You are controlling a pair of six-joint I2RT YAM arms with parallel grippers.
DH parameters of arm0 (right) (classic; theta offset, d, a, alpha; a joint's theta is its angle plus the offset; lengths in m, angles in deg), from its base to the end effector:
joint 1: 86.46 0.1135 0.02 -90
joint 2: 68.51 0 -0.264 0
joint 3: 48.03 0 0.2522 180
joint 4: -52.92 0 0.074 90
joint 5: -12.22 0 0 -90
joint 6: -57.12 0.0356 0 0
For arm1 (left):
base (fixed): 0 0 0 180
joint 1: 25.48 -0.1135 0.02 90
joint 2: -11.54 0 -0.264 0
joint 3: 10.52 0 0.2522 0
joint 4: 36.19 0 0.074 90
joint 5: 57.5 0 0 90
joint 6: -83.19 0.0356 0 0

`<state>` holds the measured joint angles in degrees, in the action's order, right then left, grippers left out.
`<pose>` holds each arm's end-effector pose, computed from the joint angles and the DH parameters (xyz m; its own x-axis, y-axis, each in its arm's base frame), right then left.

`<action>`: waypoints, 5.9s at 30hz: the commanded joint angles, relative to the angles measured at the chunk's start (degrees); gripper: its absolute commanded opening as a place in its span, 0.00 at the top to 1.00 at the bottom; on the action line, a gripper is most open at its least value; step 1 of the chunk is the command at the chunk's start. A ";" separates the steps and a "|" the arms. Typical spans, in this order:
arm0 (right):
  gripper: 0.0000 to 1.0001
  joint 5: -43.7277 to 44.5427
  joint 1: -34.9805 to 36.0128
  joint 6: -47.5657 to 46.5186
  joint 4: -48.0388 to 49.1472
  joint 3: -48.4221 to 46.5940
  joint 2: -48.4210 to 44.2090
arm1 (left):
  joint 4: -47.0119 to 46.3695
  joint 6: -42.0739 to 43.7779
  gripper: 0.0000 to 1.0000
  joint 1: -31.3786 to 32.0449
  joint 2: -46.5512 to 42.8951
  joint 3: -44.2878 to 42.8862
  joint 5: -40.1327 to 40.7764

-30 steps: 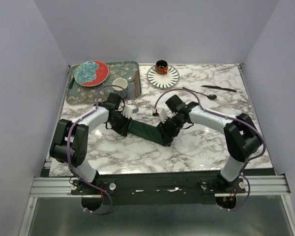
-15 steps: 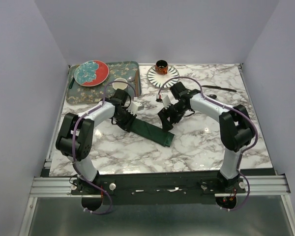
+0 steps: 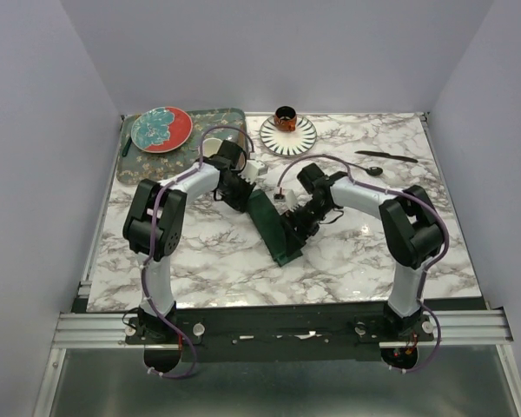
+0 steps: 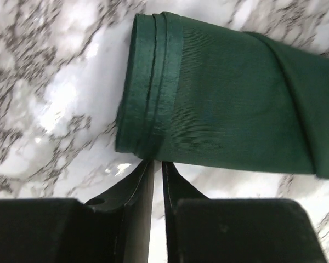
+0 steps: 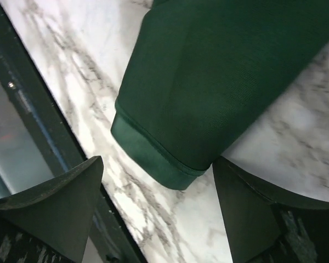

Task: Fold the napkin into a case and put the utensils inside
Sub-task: Rotate the smaller rectangle-folded napkin at the center of the board, then move the utensils to the center of the board.

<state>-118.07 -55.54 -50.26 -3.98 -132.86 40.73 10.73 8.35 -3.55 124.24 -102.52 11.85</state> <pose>0.2901 0.2006 0.1585 -0.6672 -0.6652 -0.3351 -0.7074 0.4249 0.5649 0.3651 -0.1605 0.1687 -0.7040 0.5472 -0.4528 0.6819 0.6991 -0.2152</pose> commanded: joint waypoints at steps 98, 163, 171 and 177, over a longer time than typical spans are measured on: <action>0.00 52.64 -37.95 3.07 -11.78 -61.20 34.48 | 13.85 -6.28 0.40 -13.41 -8.12 -15.28 -22.86; 0.00 40.57 -35.75 -2.13 -26.03 -46.37 25.96 | 13.85 -6.81 0.40 -14.73 -8.55 -16.69 -25.15; 0.00 29.94 -35.66 -1.15 -28.32 -31.17 17.60 | 13.06 -6.28 0.40 -14.73 -10.49 -14.31 -25.41; 0.04 20.89 -35.75 -3.35 -28.15 -25.35 9.35 | 11.92 -6.28 0.40 -14.73 -12.15 -11.94 -26.20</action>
<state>-86.75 -91.34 -52.45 -29.97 -160.70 56.33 23.76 1.51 -17.93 115.76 -116.44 -12.02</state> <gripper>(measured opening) 0.975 0.598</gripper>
